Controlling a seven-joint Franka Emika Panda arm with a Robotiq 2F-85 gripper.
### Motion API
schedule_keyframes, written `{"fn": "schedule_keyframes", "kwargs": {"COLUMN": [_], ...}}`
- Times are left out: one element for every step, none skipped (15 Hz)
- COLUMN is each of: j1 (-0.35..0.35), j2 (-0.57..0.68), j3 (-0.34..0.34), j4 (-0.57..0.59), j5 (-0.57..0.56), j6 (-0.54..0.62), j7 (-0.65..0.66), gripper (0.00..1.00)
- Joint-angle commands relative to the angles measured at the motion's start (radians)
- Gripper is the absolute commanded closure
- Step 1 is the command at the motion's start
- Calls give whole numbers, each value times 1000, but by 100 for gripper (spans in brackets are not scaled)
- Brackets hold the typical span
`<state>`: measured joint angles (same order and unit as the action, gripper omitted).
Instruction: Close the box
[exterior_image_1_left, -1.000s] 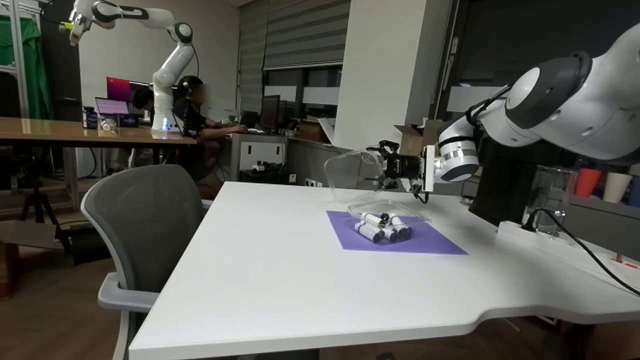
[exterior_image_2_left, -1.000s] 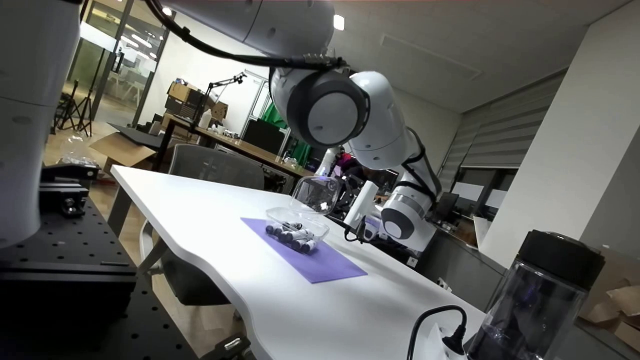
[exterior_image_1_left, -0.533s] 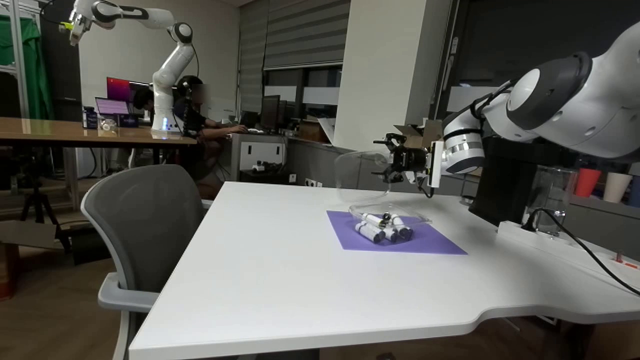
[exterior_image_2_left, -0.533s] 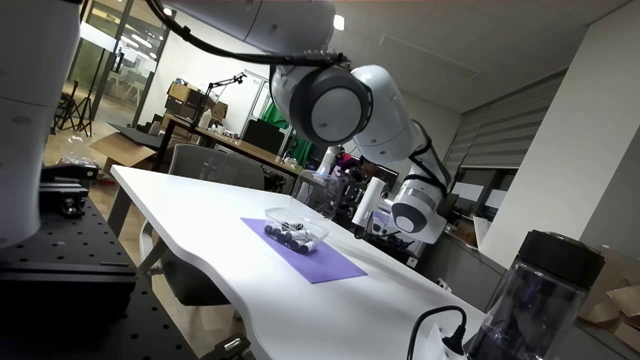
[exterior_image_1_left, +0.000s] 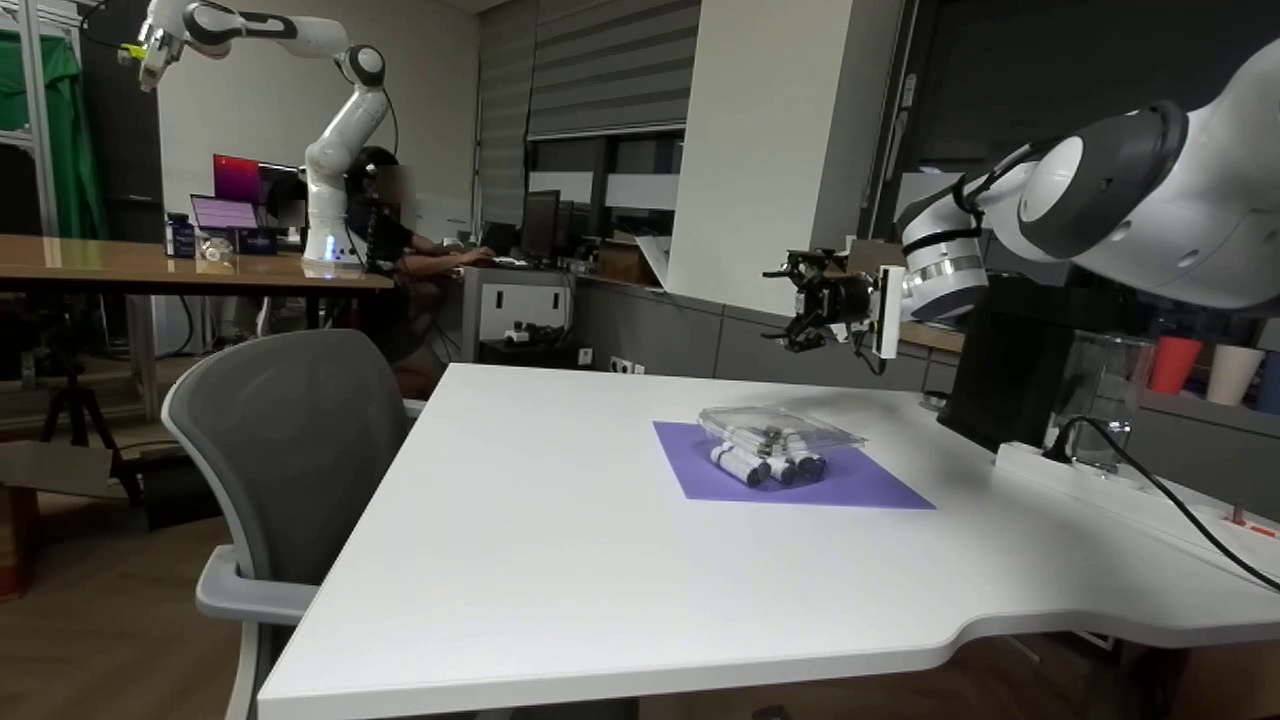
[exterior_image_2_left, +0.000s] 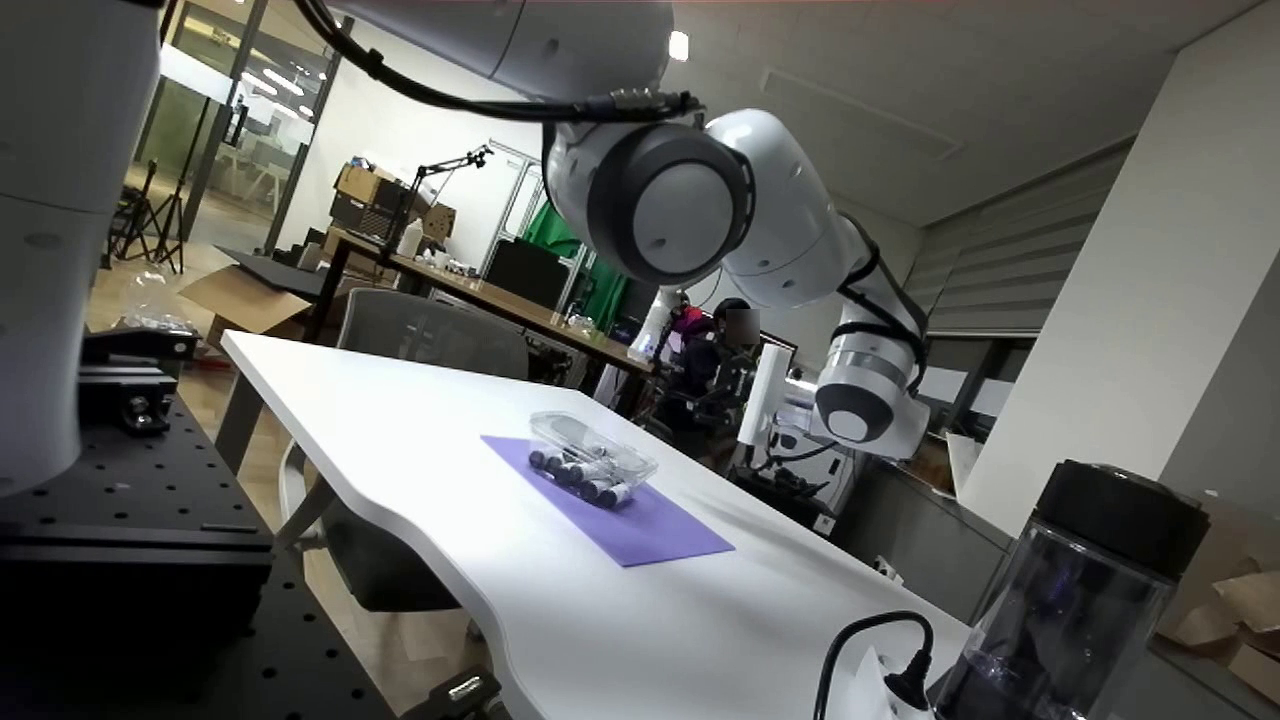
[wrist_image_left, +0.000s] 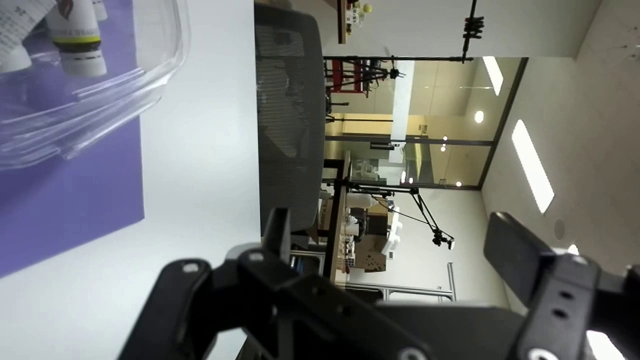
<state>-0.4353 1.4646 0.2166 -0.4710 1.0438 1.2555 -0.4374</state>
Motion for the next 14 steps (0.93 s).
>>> {"fn": "schedule_keyframes", "kwargs": {"j1": [27,35,43,54,65,75,77,51,60,67,69,69,68,67], "j2": [-2,5,7,10,16,-55,-67,-23,-38,-50,-56,-58,-57,-57], "j3": [-50,-52,-52,-47,-42,-78,-51,-2,-1,-1,-1,-1,-2,-2], "j4": [66,93,116,154,192,101,103,105,105,104,104,104,103,102], "j5": [-85,-111,-137,-160,-186,-186,-242,-221,-246,-259,-265,-265,-265,-265], "j6": [58,89,122,155,185,238,278,235,263,272,276,278,280,281], "j7": [7,9,14,34,51,28,44,5,9,12,15,15,15,15], "gripper": [0,0,0,0,0,0,0,0,0,0,0,0,0,0]}}
